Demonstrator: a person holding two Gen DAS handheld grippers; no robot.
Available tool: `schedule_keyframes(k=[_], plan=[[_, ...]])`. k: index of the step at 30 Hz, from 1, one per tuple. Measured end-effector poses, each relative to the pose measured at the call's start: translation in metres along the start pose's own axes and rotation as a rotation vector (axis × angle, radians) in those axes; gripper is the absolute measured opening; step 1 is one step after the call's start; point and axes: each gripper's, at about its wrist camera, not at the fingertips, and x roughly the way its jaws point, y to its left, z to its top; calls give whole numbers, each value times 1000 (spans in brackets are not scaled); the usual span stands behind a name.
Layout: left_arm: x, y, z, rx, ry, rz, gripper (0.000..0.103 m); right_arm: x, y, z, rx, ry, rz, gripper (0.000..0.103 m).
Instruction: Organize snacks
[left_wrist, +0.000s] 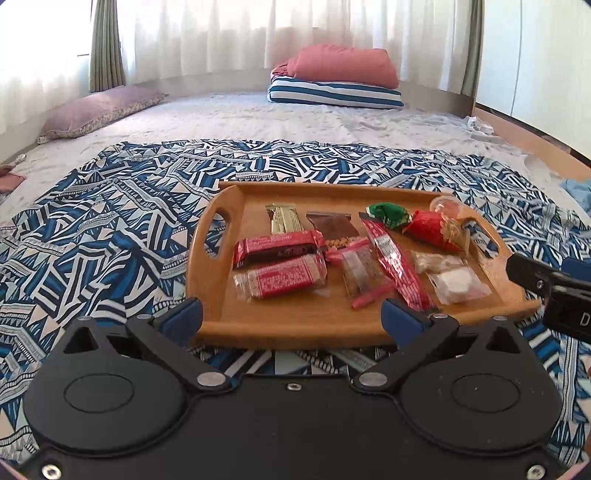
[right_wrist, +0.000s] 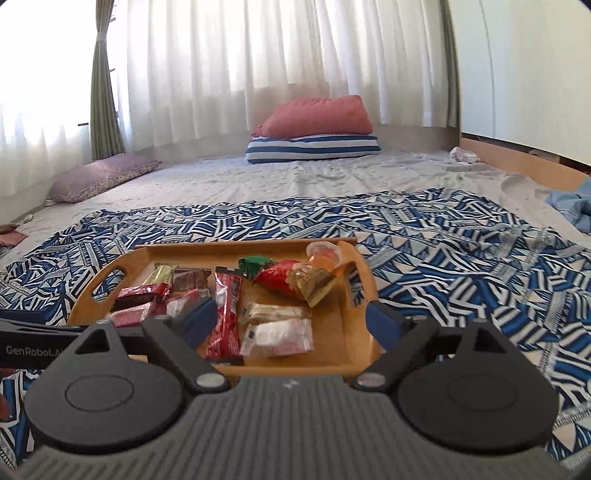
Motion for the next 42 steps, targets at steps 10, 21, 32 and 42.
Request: schedule_keyframes(k=[10, 21, 32, 42], plan=[[-19, 0, -25, -27, 18, 16, 103, -25, 0, -21, -36, 25, -1, 96], [-28, 3, -59, -34, 62, 26, 103, -39, 9, -45, -75, 63, 24, 96], [-25, 3, -68, -19, 85, 45, 103, -40, 10, -61, -92, 100, 30, 96], [-18, 2, -72, -12, 100, 59, 103, -35, 9, -67, -89, 122, 27, 96]])
